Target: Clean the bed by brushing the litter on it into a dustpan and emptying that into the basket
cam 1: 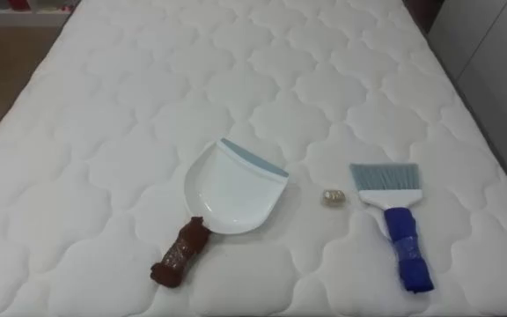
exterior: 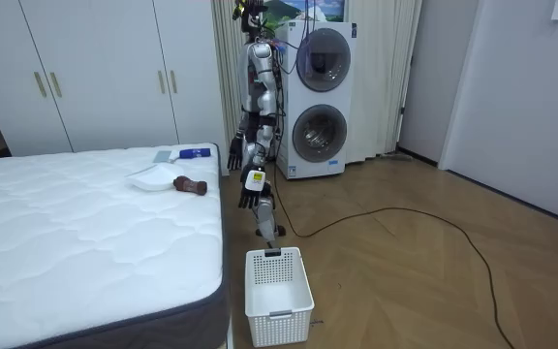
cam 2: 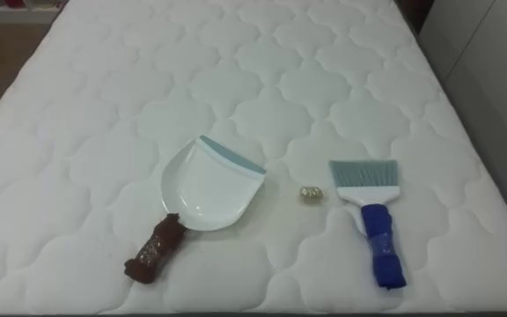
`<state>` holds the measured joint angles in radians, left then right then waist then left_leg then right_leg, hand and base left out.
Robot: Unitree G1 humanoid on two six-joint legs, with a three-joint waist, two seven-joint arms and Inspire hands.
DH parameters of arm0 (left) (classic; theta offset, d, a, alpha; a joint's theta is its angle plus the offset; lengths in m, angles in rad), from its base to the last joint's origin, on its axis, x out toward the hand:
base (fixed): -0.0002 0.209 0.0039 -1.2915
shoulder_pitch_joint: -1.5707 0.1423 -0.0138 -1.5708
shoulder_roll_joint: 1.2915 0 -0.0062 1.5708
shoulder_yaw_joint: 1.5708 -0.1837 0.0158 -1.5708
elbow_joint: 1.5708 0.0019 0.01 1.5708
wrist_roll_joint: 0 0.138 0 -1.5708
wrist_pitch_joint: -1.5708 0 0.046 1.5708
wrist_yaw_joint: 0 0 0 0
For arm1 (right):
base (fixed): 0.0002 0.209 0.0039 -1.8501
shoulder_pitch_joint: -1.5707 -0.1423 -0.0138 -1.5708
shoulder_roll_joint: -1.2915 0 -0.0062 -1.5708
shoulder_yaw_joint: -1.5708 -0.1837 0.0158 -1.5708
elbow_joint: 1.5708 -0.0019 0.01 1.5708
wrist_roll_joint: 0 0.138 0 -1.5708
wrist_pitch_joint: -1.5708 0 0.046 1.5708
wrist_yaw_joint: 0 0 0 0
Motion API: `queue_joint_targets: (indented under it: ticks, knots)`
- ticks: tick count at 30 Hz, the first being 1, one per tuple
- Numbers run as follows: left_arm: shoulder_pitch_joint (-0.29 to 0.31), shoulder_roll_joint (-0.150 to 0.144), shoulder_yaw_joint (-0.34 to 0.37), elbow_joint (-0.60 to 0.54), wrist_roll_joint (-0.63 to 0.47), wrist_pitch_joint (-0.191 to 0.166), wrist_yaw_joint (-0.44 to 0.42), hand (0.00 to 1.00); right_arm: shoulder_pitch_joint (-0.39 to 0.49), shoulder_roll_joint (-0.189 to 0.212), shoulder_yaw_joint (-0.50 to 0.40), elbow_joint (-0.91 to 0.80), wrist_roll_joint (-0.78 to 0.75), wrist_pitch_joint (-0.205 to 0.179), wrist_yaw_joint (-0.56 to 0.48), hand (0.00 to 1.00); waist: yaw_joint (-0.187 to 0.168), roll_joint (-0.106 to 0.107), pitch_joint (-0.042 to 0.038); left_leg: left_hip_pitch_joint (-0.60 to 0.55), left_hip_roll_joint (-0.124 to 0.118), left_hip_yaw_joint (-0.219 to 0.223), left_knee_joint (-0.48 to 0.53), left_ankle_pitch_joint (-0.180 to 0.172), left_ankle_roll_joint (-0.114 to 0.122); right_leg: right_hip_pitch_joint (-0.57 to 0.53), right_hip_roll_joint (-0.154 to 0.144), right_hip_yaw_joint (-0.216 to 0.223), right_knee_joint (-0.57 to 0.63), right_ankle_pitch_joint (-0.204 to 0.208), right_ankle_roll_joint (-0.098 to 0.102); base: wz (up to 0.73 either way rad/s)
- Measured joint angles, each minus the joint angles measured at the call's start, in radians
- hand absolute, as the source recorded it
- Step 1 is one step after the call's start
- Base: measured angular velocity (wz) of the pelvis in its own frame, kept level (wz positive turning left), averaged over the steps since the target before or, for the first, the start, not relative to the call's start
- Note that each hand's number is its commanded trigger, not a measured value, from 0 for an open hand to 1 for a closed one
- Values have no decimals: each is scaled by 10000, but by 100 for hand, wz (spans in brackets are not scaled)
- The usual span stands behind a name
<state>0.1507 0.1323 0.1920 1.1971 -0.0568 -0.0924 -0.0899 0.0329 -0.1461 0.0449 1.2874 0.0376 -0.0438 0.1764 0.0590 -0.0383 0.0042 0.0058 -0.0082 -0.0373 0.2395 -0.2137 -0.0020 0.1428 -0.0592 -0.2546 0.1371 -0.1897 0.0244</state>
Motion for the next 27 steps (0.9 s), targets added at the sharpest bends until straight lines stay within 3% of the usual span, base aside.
queue_joint_targets:
  ticks: [3,7,14,18,20,27]
  knots:
    - [1,0,24,-2,4,1,-1,0,3,-1,-2,-5,-23,3,-28,0,12,13,-50,2,-3,-3,-5,0,0,-3,-1,-19,0,0,0,0]
    - [-1,0,23,-5,2,4,-1,0,11,-1,2,-6,-35,4,-158,0,15,23,-54,1,-3,-7,-4,0,0,2,-3,-42,2,0,0,0]
    - [20,-12,3,-8,-205,2,124,0,78,-1,17,-55,-6,-3,-431,0,28,9,24,-4,-2,7,-4,0,0,8,-2,-33,-1,-2,4,0]
    - [161,-60,28,-104,-172,-2,442,0,111,-2,6,-80,-21,-46,-536,0,20,14,-56,17,-1,40,-24,0,0,-5,-2,27,-14,-7,11,-2]
    - [204,-73,25,-262,-157,-5,659,0,130,-3,22,-79,-8,-122,-536,0,21,18,-57,28,-4,10,-7,0,0,29,-1,19,-11,-7,10,3]
    - [183,-65,30,-926,85,-141,1981,0,119,-41,22,73,-45,-451,-575,0,6,-2,65,0,-49,-271,39,1,0,125,13,18,-35,-13,20,12]
